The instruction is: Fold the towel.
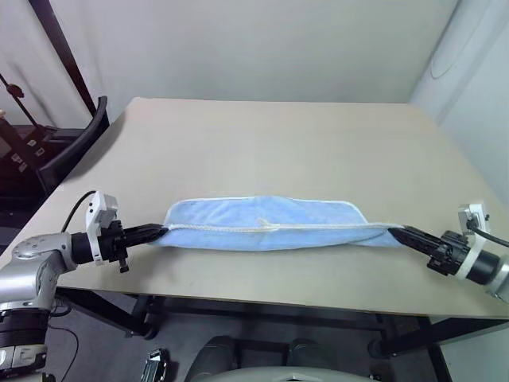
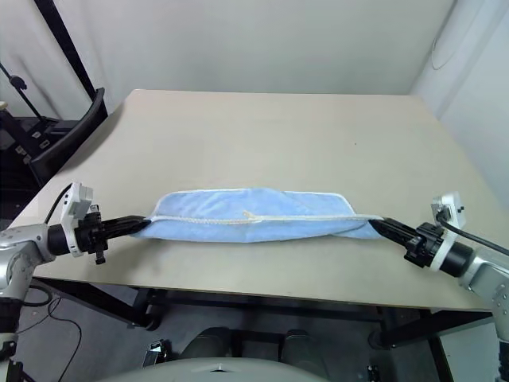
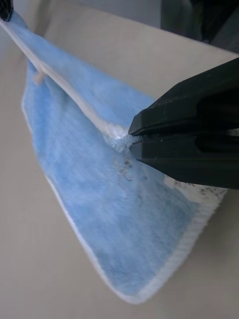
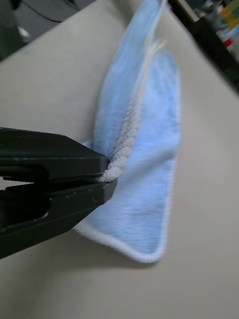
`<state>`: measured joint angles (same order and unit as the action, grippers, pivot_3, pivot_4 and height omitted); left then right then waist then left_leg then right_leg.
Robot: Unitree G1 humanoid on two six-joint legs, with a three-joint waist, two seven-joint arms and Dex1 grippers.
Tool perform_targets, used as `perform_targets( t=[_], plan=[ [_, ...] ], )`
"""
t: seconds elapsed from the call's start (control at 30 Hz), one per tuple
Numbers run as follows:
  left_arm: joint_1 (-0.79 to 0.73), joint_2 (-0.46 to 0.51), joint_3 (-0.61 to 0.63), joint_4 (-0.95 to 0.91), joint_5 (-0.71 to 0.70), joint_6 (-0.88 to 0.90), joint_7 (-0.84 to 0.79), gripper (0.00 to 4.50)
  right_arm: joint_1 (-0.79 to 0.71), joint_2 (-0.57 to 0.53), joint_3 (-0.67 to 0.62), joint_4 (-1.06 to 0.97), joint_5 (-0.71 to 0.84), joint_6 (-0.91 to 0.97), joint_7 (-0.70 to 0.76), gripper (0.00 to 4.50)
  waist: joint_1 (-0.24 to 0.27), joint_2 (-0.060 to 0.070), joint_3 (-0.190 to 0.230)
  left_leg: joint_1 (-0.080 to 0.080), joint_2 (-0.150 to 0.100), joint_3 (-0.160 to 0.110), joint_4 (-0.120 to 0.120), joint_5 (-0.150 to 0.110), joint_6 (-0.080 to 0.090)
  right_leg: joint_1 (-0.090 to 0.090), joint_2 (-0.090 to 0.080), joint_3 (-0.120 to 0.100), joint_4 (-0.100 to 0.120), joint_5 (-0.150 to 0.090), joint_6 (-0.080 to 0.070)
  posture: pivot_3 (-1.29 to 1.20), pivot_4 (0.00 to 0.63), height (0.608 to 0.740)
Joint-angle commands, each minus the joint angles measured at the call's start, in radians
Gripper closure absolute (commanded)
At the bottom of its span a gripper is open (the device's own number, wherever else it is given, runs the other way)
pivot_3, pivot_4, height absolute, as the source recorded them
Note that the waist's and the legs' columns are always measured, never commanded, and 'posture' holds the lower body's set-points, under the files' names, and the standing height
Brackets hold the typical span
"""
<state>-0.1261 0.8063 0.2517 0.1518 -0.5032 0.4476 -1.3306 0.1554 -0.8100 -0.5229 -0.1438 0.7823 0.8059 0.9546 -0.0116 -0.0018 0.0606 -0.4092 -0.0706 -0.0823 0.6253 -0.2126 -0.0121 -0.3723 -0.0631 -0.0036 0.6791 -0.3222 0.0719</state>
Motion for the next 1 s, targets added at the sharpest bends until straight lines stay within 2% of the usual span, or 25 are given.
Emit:
perform_targets(
  t=[0.03, 0.13, 0.3, 0.57, 0.73, 1.0],
  plan=[
    [-0.018, 0.053, 0.047, -0.008, -0.025, -0.006, -0.018, 4.48, 0.030, -0.039, -0.006, -0.041, -0.032, -0.043, 0.036, 4.50, 0.000, 0.001, 0.000, 0.000, 0.000, 0.000, 0.000, 0.000, 0.000, 0.000, 0.000, 0.000, 0.000, 0.000, 0.000, 0.00, 0.000, 0.740],
    [-0.028, 0.082, 0.054, 0.013, -0.032, -0.007, -0.029, 4.48, 0.037, -0.053, 0.012, -0.038, -0.061, -0.065, 0.050, 4.50, -0.001, 0.002, 0.001, 0.000, 0.000, 0.000, -0.002, 0.000, 0.000, 0.000, 0.000, 0.000, -0.003, 0.000, 0.000, 0.00, 0.000, 0.740],
    [-0.117, 0.052, 0.026, 0.112, -0.016, -0.030, 0.014, 4.48, -0.125, -0.005, 0.072, 0.053, -0.084, -0.092, -0.016, 4.50, -0.002, 0.003, 0.000, 0.000, 0.000, 0.000, -0.004, 0.000, 0.000, -0.001, 0.000, 0.000, -0.005, 0.000, 0.000, 0.00, 0.000, 0.740],
    [-0.335, -0.056, -0.044, 0.430, 0.084, -0.163, 0.088, 4.48, -0.426, 0.066, 0.261, 0.319, -0.226, -0.184, -0.050, 4.50, 0.005, 0.002, 0.000, 0.000, 0.000, 0.001, -0.006, 0.002, 0.003, -0.001, 0.000, -0.001, -0.009, 0.002, 0.002, 0.00, 0.000, 0.740],
    [-0.462, -0.100, -0.058, 0.622, 0.138, -0.252, 0.122, 4.48, -0.511, 0.118, 0.324, 0.472, -0.301, -0.258, -0.053, 4.50, 0.006, 0.001, -0.001, 0.000, -0.001, 0.001, -0.007, 0.002, 0.003, -0.001, 0.000, -0.001, -0.009, 0.004, 0.006, 0.00, 0.000, 0.740],
    [-0.572, -0.155, -0.093, 0.840, 0.225, -0.357, 0.137, 4.48, -0.595, 0.193, 0.346, 0.585, -0.351, -0.327, -0.077, 4.50, -0.004, 0.000, -0.001, 0.001, -0.001, 0.001, -0.006, 0.002, 0.003, -0.001, 0.001, -0.001, -0.006, 0.005, 0.008, 0.00, 0.000, 0.740]
  ],
)
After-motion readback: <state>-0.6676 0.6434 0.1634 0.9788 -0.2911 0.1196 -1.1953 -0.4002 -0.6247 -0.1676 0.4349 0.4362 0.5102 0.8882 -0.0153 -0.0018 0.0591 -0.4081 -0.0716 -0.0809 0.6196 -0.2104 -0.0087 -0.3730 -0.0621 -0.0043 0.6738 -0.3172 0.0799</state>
